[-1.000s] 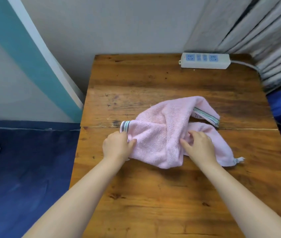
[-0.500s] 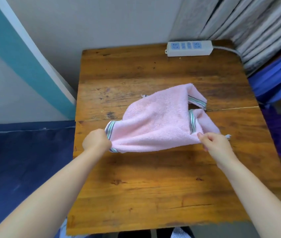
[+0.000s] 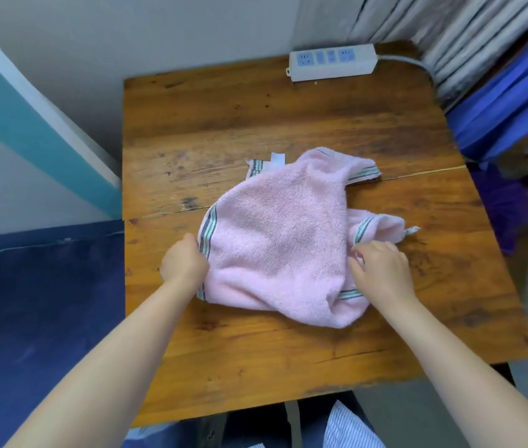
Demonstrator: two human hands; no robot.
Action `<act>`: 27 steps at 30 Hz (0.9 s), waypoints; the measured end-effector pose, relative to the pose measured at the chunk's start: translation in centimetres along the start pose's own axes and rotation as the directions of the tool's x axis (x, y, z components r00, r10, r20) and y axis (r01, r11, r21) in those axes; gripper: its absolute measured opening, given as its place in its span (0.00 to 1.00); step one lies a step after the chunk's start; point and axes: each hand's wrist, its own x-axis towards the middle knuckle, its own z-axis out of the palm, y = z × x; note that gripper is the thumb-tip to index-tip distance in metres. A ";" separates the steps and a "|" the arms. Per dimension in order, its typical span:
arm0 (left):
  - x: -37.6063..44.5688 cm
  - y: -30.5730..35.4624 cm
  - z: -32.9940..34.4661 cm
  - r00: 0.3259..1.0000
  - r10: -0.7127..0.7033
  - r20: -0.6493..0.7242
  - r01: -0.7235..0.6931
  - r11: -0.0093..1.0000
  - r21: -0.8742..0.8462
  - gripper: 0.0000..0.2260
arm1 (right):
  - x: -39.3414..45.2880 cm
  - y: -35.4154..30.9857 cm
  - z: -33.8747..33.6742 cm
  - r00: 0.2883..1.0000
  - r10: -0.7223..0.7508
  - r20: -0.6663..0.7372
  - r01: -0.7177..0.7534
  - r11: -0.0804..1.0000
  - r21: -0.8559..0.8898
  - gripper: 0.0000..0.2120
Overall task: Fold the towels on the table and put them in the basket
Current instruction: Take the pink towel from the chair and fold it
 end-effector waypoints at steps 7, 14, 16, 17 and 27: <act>0.3 -1.3 0.0 1.000 -0.013 0.009 0.015 0.981 -0.191 0.13 | 0.4 -0.5 3.8 0.953 0.218 0.212 -0.235 0.970 0.061 0.15; 0.3 -2.2 -1.2 0.997 -0.062 -0.054 0.033 0.902 -0.431 0.05 | 5.4 -7.4 -1.7 0.942 0.135 -0.306 0.061 0.829 0.556 0.14; 0.3 -2.9 -1.4 0.996 -0.076 -0.046 0.046 0.885 -0.463 0.05 | 6.5 -10.4 -2.0 0.932 -0.234 -0.276 0.321 0.887 0.332 0.08; 0.2 -3.3 -1.5 0.996 -0.078 -0.037 0.052 0.881 -0.471 0.05 | 6.5 -11.3 -1.2 0.915 -0.394 -0.081 0.402 0.891 0.212 0.13; -0.8 -5.0 -0.7 1.000 0.003 0.027 0.009 0.894 -0.447 0.08 | 5.7 -7.8 3.0 0.998 -0.047 0.047 0.038 0.983 0.180 0.19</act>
